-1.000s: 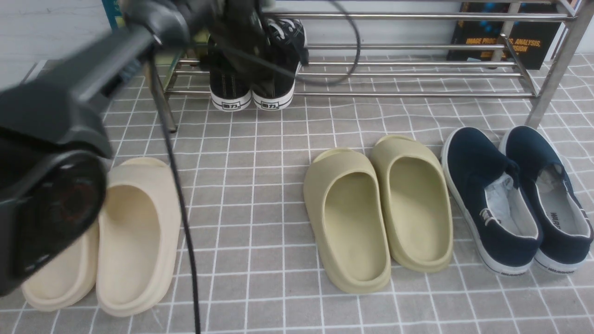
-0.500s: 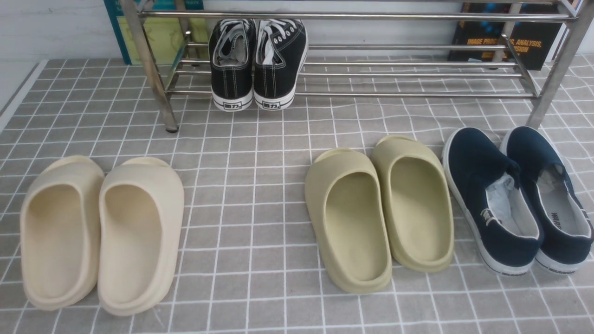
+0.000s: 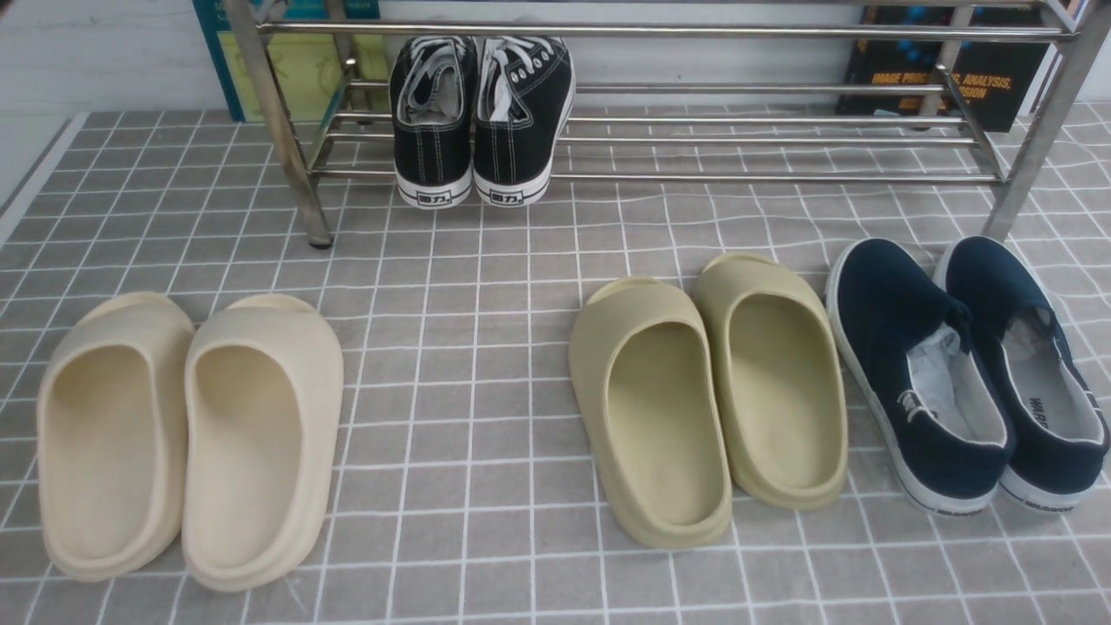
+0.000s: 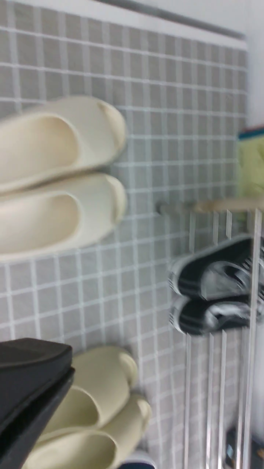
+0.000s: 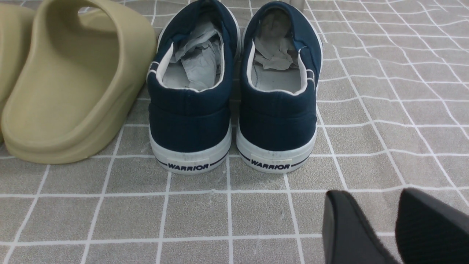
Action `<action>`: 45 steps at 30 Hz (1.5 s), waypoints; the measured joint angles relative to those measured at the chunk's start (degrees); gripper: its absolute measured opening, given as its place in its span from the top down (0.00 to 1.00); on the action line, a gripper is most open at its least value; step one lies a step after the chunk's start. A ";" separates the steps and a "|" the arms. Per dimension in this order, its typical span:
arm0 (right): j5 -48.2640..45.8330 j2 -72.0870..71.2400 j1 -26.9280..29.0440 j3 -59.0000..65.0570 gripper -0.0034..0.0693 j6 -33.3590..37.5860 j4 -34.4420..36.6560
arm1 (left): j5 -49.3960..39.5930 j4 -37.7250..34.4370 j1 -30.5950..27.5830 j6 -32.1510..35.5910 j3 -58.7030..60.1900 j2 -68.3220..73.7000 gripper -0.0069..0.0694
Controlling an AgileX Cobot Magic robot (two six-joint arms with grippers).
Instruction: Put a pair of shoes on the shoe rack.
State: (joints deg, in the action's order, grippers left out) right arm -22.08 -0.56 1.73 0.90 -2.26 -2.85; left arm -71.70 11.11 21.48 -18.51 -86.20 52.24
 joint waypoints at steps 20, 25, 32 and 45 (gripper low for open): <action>0.00 0.00 0.00 0.00 0.62 0.00 0.00 | 0.00 1.63 0.00 -5.57 29.10 -30.98 0.93; 0.00 0.00 0.00 0.00 0.62 0.00 0.00 | 0.00 3.42 0.00 -5.63 29.09 -31.04 0.93; 0.00 0.00 0.00 0.00 0.62 0.00 0.00 | 0.00 1.74 0.00 -5.66 29.38 -31.04 0.93; 0.00 0.00 0.00 0.00 0.62 0.00 0.00 | 43.58 -0.08 -4.50 -5.48 60.86 -41.80 0.93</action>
State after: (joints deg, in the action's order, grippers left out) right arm -22.08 -0.56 1.73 0.90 -2.27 -2.85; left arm -28.12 11.04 16.98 -23.99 -25.35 10.44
